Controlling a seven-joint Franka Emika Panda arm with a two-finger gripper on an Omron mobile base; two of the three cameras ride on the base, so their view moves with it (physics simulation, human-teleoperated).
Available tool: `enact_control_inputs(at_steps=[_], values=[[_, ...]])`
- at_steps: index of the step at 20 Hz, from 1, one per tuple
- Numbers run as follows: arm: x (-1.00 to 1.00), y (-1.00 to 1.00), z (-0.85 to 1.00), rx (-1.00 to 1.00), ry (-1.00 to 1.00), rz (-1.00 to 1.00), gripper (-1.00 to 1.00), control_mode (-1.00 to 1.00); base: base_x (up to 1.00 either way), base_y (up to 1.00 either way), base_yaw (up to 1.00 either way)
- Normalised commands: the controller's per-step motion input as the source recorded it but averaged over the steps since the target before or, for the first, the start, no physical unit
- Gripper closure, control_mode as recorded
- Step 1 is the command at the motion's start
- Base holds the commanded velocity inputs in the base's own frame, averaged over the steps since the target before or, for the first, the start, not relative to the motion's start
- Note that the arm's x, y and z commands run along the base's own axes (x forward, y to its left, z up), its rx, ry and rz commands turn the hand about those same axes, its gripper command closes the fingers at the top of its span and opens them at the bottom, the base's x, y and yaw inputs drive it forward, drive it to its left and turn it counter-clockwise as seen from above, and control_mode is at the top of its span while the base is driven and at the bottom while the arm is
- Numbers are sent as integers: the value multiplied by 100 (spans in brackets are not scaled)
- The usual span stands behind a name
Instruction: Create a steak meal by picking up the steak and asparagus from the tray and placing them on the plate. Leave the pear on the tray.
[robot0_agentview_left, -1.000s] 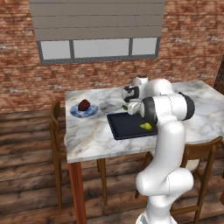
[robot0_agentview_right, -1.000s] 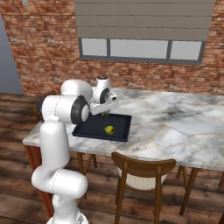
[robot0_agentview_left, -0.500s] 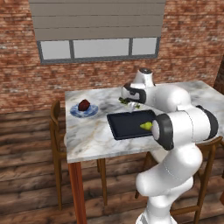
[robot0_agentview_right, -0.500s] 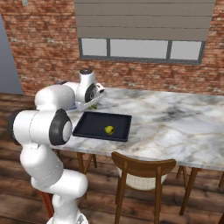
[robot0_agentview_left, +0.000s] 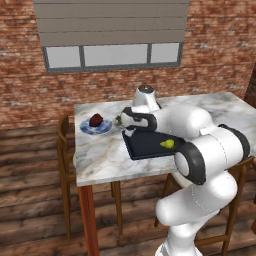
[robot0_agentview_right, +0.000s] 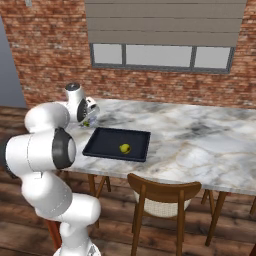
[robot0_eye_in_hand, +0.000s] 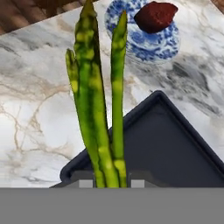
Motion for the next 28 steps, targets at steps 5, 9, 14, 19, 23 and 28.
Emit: enact_control_inputs(at_steps=[5, 9, 14, 19, 23, 28], values=[[33, 70, 0, 0, 6, 1, 100, -100, 0, 0, 0], [50, 38, 0, 0, 9, 0, 100, -100, 0, 0, 0], [46, 11, 0, 0, 8, 0, 100, -100, 0, 0, 0], [40, 8, -13, 0, 3, 0, 100, -100, 0, 0, 0], [39, 14, -30, -1, 0, 0, 100, -100, 0, 0, 0], [33, 22, -33, -3, 0, 1, 100, -100, 0, 0, 0]])
